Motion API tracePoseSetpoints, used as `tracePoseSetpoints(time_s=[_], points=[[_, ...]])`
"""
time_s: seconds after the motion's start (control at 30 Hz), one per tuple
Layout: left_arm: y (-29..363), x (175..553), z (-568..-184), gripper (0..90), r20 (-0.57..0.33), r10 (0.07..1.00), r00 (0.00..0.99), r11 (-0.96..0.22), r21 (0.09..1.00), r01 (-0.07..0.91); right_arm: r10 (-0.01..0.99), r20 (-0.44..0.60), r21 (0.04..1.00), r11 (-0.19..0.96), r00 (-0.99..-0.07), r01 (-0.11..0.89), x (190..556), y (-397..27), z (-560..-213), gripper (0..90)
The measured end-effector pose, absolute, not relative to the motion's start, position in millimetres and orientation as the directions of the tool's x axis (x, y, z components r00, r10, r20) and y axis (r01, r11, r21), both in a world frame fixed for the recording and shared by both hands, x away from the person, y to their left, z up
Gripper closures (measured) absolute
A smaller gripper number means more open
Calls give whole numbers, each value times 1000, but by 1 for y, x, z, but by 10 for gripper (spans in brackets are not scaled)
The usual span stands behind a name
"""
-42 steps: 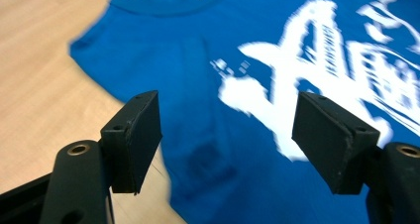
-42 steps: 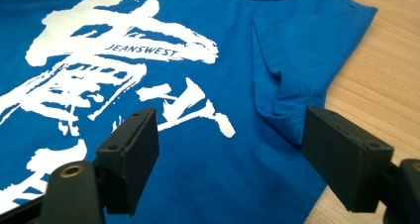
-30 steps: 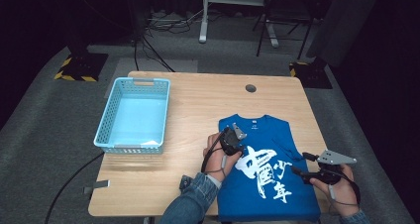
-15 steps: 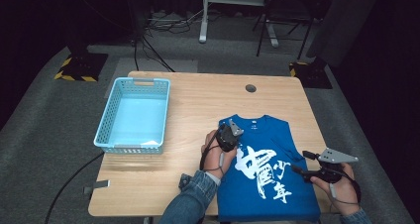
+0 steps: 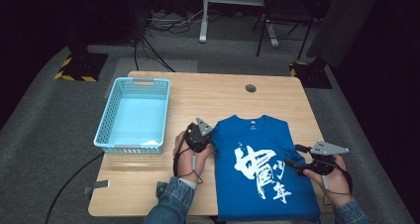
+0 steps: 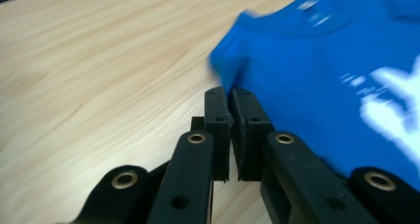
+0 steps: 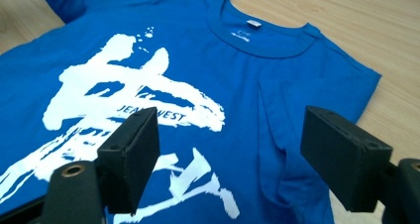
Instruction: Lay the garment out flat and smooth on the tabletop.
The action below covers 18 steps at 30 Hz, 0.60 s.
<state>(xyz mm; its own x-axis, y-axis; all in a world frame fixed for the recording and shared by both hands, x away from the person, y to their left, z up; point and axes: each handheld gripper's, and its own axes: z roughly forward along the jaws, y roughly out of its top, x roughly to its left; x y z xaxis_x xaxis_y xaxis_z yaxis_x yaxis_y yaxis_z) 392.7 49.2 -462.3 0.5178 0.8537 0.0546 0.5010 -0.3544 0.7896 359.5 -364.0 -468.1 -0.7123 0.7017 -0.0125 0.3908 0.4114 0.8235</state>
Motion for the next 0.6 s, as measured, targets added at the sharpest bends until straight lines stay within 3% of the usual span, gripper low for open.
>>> tracePoseSetpoints(time_s=[0.1, 0.17, 0.3, 0.6], points=[[69, 384, -468, 700, 72, 894, 442, -336, 760, 556, 695, -14, 824, 416, -719, 385, 368, -358, -466, 234], [72, 383, -468, 675, 72, 897, 437, -334, 757, 561, 693, -17, 823, 419, -721, 383, 370, -356, -466, 235], [74, 381, -470, 504, 71, 898, 434, -328, 765, 554, 685, -27, 819, 433, -728, 377, 387, -345, -466, 241], [62, 382, -482, 413, 65, 880, 471, -347, 766, 542, 690, -45, 786, 471, -722, 401, 418, -334, -480, 309]])
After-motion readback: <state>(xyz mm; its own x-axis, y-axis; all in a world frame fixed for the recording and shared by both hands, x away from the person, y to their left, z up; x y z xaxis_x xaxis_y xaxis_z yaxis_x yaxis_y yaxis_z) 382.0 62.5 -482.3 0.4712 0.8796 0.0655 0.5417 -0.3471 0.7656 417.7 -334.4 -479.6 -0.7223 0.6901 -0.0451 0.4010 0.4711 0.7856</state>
